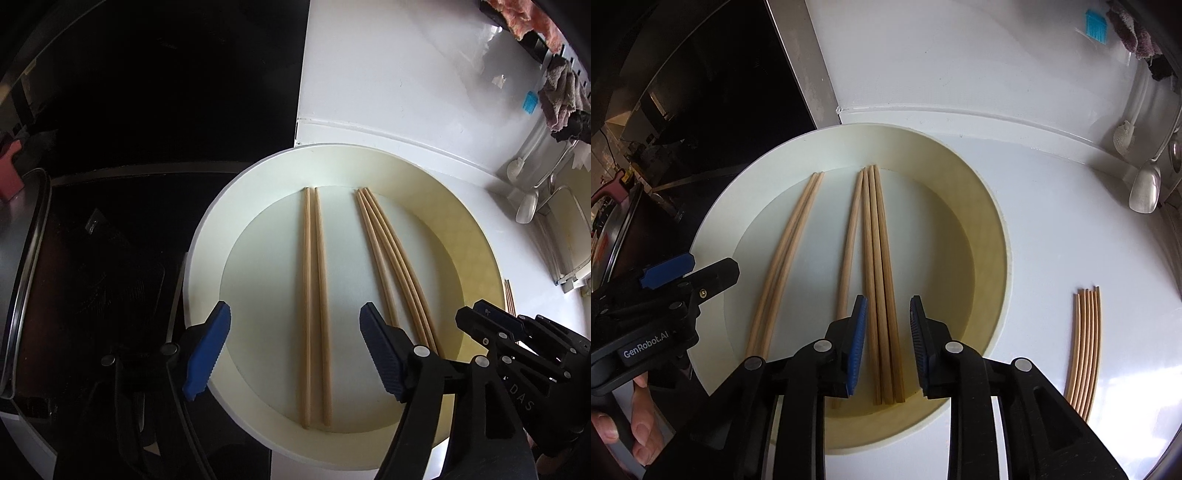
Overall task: Organize utensils
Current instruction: 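Open the left tool over the basin while the right tool opens too, then move both open tools back to the chopstick bundle on the counter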
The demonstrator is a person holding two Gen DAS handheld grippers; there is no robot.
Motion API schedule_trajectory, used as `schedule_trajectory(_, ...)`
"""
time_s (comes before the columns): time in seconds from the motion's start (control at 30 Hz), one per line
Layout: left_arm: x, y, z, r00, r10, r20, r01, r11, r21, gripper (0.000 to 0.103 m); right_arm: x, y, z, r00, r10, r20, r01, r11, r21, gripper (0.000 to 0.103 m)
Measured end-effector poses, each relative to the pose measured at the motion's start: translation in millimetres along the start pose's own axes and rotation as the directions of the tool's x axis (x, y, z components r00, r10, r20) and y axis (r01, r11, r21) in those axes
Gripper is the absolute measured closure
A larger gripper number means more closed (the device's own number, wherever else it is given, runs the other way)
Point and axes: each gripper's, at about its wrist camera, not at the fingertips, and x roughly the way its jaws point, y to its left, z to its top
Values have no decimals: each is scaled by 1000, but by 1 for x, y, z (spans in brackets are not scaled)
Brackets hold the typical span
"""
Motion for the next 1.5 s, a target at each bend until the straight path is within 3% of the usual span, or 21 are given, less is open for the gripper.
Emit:
schedule_trajectory(0.8,-73,-24,-52,997,31,67,-31,999,-9,24,-75,-24,-63,996,22,82,-23,1000,12,58)
schedule_trajectory(1.1,-79,-68,-71,998,20,52,-22,999,32,20,-103,-67,-96,995,2,105,-6,999,43,55)
schedule_trajectory(1.5,-83,-151,-86,998,-33,55,26,991,128,17,-125,-153,-133,992,-55,109,37,986,161,52)
